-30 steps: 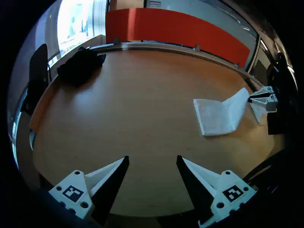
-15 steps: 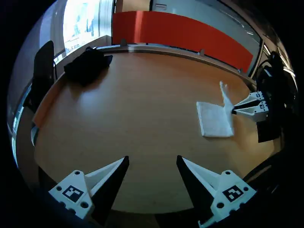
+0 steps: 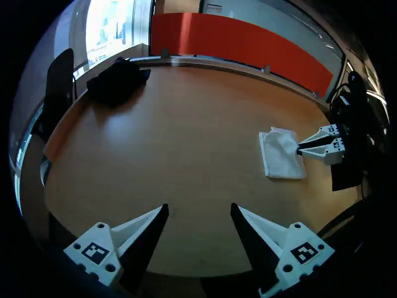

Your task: Fold towel

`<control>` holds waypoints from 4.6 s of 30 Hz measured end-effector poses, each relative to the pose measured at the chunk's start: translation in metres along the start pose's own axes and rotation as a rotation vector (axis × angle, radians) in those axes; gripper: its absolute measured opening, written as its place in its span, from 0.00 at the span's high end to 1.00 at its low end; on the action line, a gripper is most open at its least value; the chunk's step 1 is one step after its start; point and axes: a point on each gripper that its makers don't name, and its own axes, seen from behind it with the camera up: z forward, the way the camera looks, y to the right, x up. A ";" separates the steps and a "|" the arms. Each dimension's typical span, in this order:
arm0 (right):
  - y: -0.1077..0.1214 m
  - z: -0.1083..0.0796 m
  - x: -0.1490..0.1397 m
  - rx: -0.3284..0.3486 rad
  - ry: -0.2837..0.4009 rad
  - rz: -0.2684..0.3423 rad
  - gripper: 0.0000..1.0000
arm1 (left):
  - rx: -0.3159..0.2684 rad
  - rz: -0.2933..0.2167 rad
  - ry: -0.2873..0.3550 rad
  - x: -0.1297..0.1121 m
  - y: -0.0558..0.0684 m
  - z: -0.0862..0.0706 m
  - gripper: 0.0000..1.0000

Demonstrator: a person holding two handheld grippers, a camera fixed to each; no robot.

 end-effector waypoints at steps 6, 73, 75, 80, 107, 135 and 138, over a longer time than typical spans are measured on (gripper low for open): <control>-0.004 -0.001 -0.002 0.004 0.005 0.014 0.32 | 0.004 -0.001 0.005 0.001 -0.001 0.000 0.07; 0.033 -0.045 -0.093 -0.184 -0.104 0.171 0.96 | -0.039 0.020 0.044 0.015 0.016 -0.004 0.07; 0.040 -0.051 -0.081 -0.198 -0.090 0.162 0.96 | -0.043 0.022 0.049 0.017 0.018 -0.003 0.07; 0.061 -0.070 -0.039 -0.230 -0.036 0.140 0.96 | -0.055 0.041 0.066 0.026 0.023 -0.001 0.07; 0.162 -0.201 0.032 -0.367 0.065 0.117 0.96 | -0.103 0.064 0.116 0.055 0.047 -0.001 0.08; 0.311 -0.323 -0.053 -0.559 -0.051 0.232 0.96 | -0.092 0.062 0.098 0.061 0.061 0.007 0.07; 0.321 -0.333 -0.060 -0.574 -0.061 0.246 0.96 | -0.092 0.065 0.095 0.061 0.063 0.008 0.07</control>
